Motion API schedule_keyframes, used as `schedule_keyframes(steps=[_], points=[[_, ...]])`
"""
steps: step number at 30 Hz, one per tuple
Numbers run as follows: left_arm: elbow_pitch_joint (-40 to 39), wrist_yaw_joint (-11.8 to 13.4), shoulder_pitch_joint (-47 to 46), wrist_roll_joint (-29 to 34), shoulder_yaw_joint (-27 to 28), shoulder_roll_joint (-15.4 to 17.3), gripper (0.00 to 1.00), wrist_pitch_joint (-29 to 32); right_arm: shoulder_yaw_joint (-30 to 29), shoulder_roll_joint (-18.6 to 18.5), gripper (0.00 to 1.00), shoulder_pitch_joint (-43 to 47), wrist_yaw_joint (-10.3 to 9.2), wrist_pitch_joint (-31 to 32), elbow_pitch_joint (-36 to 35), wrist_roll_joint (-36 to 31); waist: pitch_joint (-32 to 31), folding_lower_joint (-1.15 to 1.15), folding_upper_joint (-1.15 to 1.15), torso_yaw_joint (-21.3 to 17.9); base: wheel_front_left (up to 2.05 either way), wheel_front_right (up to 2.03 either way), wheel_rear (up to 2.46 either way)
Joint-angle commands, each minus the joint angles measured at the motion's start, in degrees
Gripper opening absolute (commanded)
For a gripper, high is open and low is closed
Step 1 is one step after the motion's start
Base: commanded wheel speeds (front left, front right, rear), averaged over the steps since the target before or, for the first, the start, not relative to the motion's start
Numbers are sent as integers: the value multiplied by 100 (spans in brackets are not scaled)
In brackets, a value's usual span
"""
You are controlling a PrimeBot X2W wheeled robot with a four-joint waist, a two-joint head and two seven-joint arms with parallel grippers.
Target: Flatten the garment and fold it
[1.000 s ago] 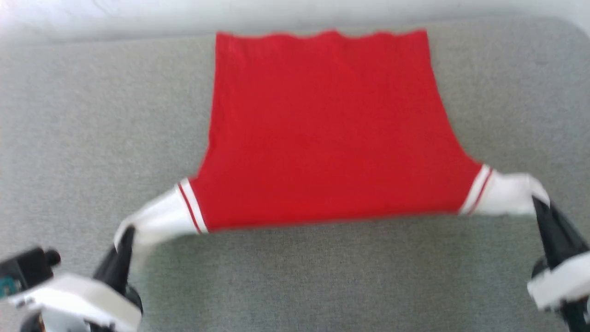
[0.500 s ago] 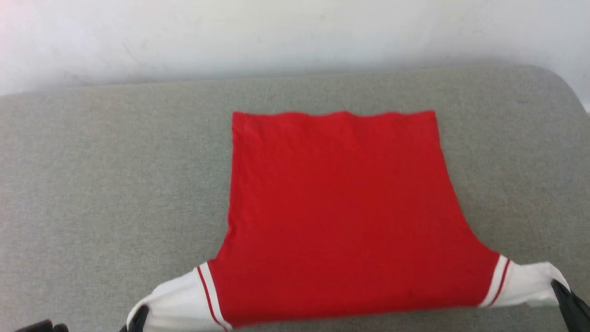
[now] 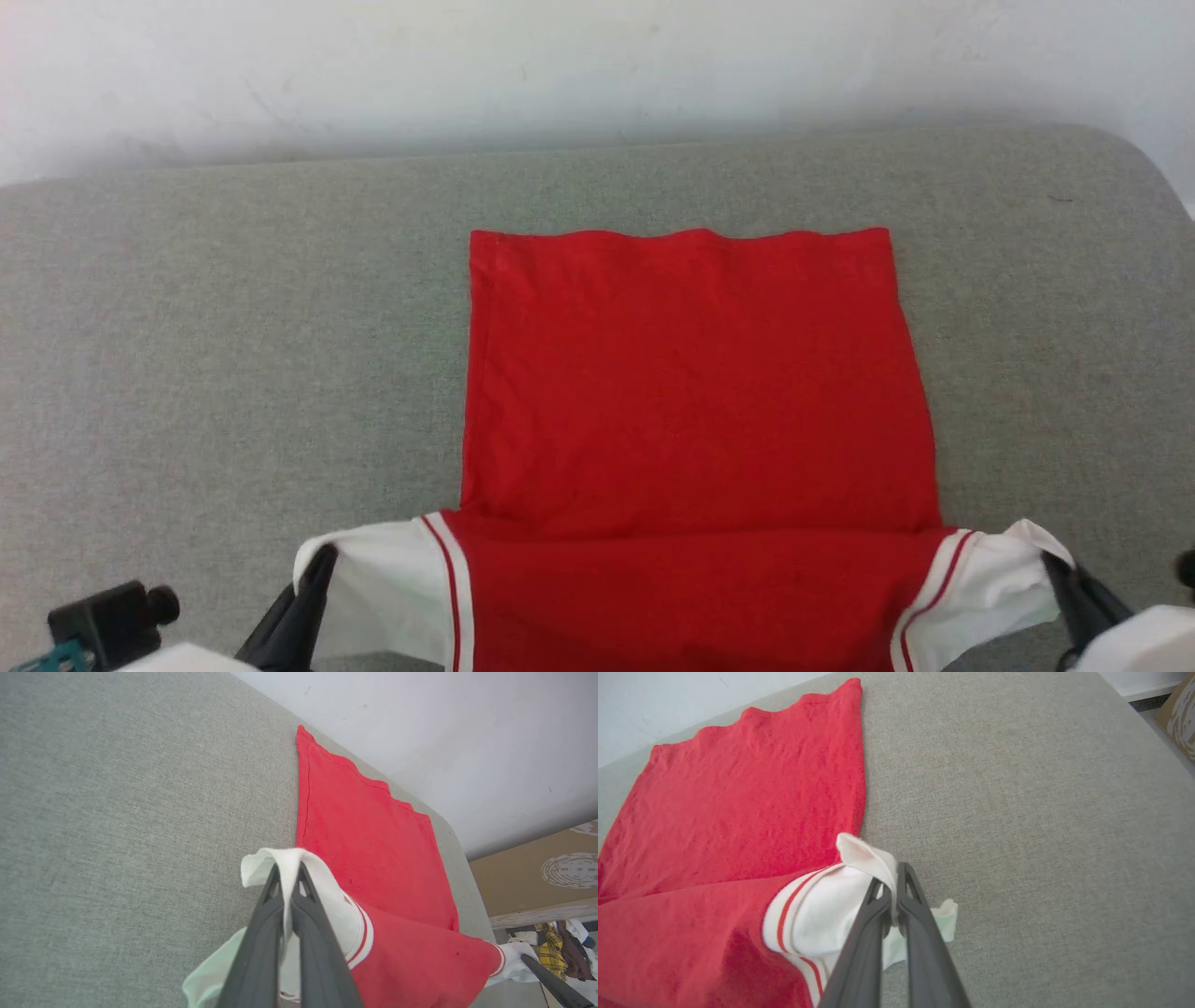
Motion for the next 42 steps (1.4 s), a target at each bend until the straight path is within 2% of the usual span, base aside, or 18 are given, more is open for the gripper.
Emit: schedule_keyframes(steps=[1, 6, 11, 12, 13, 14, 15, 18, 22, 25, 28, 29, 33, 36, 42], points=[[46, -52, -139, 56, -39, -10, 0, -33, 73, 9, 0, -123, -4, -13, 165, -187, 81, -1, 0, 5, 0, 0, 0], [277, -83, -458, 164, -153, 12, 0, -79, 333, 9, 0, -570, -4, -273, 1212, -888, 217, -1, 0, 40, 0, 0, 0], [377, -93, -573, 224, -241, 6, 0, -103, 541, 9, 0, -948, -4, -530, 2303, -1048, 245, -1, 0, 52, 0, 0, 0], [380, -90, -566, 243, -247, 14, 0, -107, 586, 9, 15, -999, -4, -550, 2460, -1072, 242, -1, 0, 44, 0, 0, 0], [377, -84, -558, 258, -247, 18, 0, -114, 611, 9, 39, -1045, -4, -592, 2569, -1092, 241, -1, 0, 36, 0, 0, 0], [373, -82, -547, 271, -250, 23, 0, -119, 596, 9, 55, -1083, -4, -647, 2631, -1052, 239, -1, 0, 30, 0, 0, 0], [365, -82, -536, 288, -257, 33, 0, -119, 572, 9, 100, -1100, -4, -683, 2648, -978, 237, -1, 0, 27, 0, 0, 0], [317, -84, -514, 353, -288, 60, 0, -132, 378, 9, 100, -1065, -4, -659, 2289, -689, 238, -1, 0, 58, 0, 0, 0], [196, -79, -490, 447, -321, 69, 0, -194, 53, -30, 100, -1051, -4, -308, 765, -553, 297, -1, 0, 116, 0, 0, 0], [102, -93, -508, 484, -369, 69, 0, -217, -149, -194, 100, -1396, -4, 40, -358, -592, 398, -1, 0, 181, 0, 0, 0], [23, -117, -566, 509, -401, 80, 0, -241, -142, -343, 100, -2069, -4, 464, -888, -660, 563, -1, 0, 247, 0, 0, 0], [-3, -131, -598, 514, -410, 88, 0, -249, -67, -448, 100, -2314, -4, 603, -936, -733, 649, -1, 0, 273, 0, 0, 0], [-52, -186, -778, 494, -449, 115, 0, -251, 103, -487, 100, -3562, -4, 925, -636, -788, 1050, -1, 0, 383, 0, 0, 0], [-43, -238, -951, 466, -492, 120, 0, -260, 329, -710, 100, -4471, -4, 938, -176, -1028, 1395, -1, 0, 468, 0, 0, 0], [73, -367, -1313, 438, -581, 128, 0, -336, 444, -624, 100, -5640, -4, 1238, 1160, -1309, 1950, -1, 0, 597, 0, 0, 0]])
